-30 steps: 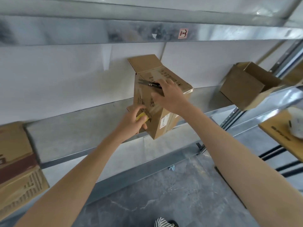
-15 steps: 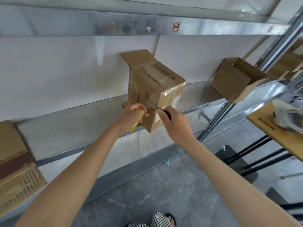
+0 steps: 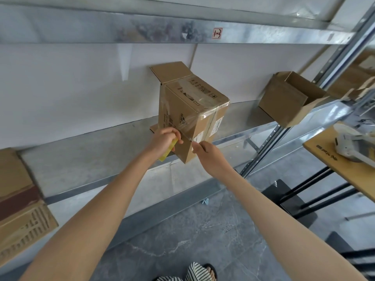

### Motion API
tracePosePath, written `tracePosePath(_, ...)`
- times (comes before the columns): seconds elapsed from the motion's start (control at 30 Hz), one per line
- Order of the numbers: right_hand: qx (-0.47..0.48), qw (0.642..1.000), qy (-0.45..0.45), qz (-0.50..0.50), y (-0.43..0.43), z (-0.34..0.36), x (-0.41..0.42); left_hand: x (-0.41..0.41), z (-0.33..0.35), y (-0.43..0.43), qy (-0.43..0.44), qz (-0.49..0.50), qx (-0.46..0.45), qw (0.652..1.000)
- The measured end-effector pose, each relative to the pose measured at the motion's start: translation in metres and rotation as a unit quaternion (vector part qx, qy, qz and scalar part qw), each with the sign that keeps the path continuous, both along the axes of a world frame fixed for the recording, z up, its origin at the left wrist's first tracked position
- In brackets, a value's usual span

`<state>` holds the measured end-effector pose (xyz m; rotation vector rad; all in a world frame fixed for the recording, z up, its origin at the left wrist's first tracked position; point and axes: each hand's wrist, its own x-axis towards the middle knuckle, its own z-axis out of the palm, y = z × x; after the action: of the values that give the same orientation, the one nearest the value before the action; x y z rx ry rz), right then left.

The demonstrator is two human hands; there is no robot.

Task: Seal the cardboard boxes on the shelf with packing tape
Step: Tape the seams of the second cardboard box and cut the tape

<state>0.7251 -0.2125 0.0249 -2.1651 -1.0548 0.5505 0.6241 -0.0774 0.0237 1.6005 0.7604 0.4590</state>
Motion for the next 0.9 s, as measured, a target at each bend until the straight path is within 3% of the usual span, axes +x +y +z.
tracePosePath(0.2,0.039,0.999,-0.002,0.012,0.006,0.008,0.0,-0.001,0.001,0.0,0.003,-0.002,-0.001,1.0)
tracePosePath(0.43,0.001,0.998,-0.062,0.03,-0.014,0.007,0.011,-0.001,-0.002,0.002,0.026,-0.011,0.047,0.999)
tracePosePath(0.57,0.112,0.976,-0.178,0.05,-0.023,0.027,0.014,-0.004,-0.002,0.001,0.029,-0.011,0.075,0.997)
tracePosePath(0.7,0.205,0.962,-0.18,0.007,0.008,0.071,0.023,-0.004,-0.005,0.001,0.025,0.001,0.131,0.991)
tracePosePath(0.8,0.143,0.968,-0.208,0.007,0.042,0.097,0.042,-0.008,-0.007,0.0,0.021,-0.01,0.162,0.986)
tracePosePath(0.9,0.012,0.947,-0.321,0.025,0.065,0.104,0.062,-0.012,-0.009,0.0,0.02,-0.016,0.175,0.984)
